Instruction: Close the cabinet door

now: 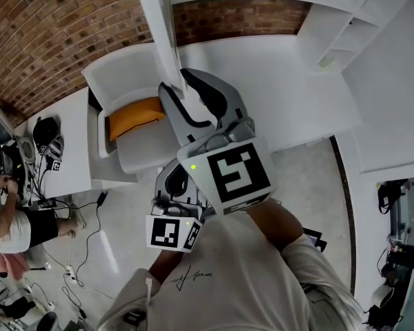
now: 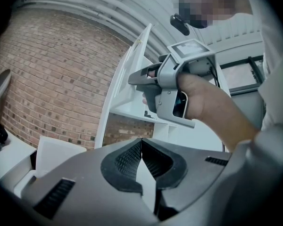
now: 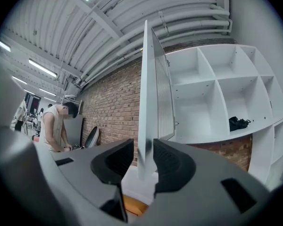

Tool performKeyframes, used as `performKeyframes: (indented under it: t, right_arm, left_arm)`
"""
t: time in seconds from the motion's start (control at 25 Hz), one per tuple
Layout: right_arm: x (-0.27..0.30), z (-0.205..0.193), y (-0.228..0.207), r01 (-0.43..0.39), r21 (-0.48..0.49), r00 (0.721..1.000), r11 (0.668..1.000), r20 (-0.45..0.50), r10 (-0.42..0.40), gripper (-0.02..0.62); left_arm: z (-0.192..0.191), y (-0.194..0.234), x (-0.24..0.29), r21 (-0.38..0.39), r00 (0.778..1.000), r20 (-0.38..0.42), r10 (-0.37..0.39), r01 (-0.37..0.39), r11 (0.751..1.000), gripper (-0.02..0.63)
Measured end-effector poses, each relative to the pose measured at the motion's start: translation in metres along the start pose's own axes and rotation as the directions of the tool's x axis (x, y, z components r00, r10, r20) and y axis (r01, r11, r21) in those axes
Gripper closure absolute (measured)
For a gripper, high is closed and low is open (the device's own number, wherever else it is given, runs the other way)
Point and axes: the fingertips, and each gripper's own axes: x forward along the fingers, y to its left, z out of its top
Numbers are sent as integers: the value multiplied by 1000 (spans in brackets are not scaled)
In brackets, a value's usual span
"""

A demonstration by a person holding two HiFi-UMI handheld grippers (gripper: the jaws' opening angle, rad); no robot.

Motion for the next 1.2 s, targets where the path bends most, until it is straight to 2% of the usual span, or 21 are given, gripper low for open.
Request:
performKeyframes:
  t: [0.4, 0.72, 1.04, 1.2]
  right_arm:
    - [4, -1, -4, 42, -35, 999, 999, -12, -42, 500]
    - [4, -4, -3, 45, -58, 999, 997, -27, -47, 508]
    - [3, -4, -5, -16, -6, 1000, 1000, 13, 16, 499]
    - [-1, -3, -11, -25, 11, 999, 1000, 24, 25, 499]
  left_arm:
    - [-6, 2, -3, -27, 1000, -25, 15, -16, 1000, 591]
    - [-17, -17, 22, -22, 999, -33, -8, 7, 1000, 591]
    - [-18, -17, 34, 0, 999, -19, 28, -28, 1000, 590]
    - [-18, -15, 37, -28, 998, -36, 58, -59, 998, 591]
